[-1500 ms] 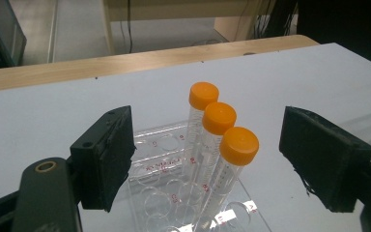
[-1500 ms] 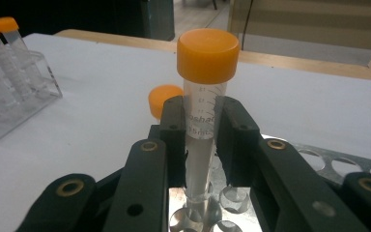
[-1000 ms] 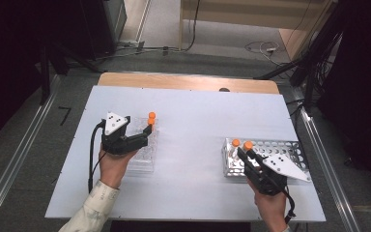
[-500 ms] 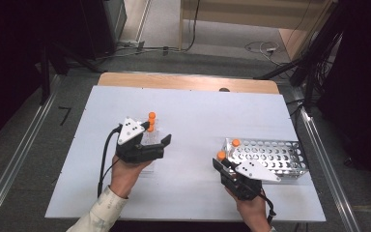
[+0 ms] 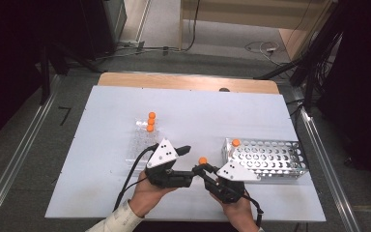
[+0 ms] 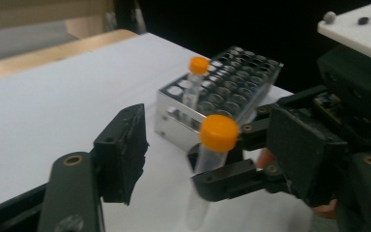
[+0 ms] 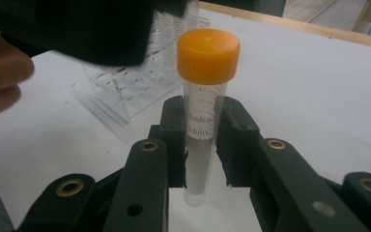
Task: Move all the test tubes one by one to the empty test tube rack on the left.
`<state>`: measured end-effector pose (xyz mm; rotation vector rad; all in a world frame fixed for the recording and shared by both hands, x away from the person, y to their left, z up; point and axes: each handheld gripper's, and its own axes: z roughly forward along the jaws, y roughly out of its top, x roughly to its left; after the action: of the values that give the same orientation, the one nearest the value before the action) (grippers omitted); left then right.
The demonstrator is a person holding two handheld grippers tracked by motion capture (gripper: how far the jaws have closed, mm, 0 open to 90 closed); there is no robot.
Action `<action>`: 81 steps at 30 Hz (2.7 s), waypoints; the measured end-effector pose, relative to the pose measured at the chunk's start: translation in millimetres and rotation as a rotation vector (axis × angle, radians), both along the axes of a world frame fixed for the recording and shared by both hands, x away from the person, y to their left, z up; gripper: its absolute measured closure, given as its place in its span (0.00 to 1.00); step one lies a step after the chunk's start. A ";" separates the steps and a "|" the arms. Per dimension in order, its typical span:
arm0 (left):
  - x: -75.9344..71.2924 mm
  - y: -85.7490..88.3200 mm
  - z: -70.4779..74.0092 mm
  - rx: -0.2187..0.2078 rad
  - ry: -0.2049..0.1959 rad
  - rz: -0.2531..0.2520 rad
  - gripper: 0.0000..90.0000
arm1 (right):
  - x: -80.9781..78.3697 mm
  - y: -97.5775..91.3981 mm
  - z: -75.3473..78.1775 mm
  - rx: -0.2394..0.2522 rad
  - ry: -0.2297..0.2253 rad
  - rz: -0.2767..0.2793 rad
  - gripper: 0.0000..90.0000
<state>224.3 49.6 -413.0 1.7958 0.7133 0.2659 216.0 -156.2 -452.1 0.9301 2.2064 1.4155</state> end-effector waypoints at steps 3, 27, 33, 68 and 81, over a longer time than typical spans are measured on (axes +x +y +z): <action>-0.2 -3.6 -3.8 0.021 -0.001 -0.016 0.45 | -2.1 3.5 1.0 0.008 -0.005 0.012 0.80; -2.0 -5.4 -8.2 0.029 -0.036 0.005 0.77 | -5.6 5.3 2.7 -0.001 -0.020 0.034 0.68; 5.3 11.2 1.5 0.003 -0.028 0.052 0.77 | -4.2 -1.1 5.5 -0.013 -0.028 0.032 0.46; 44.7 110.1 12.6 -0.003 -0.078 0.467 0.77 | -6.7 -22.8 7.3 -0.025 -0.045 -0.036 0.37; 45.7 101.0 -4.7 0.058 -0.045 0.456 0.77 | -7.4 -24.3 6.7 -0.028 -0.045 -0.043 0.37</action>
<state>270.0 150.6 -417.7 1.6586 1.0886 0.6325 208.6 -180.5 -445.4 0.9223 2.1553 1.3693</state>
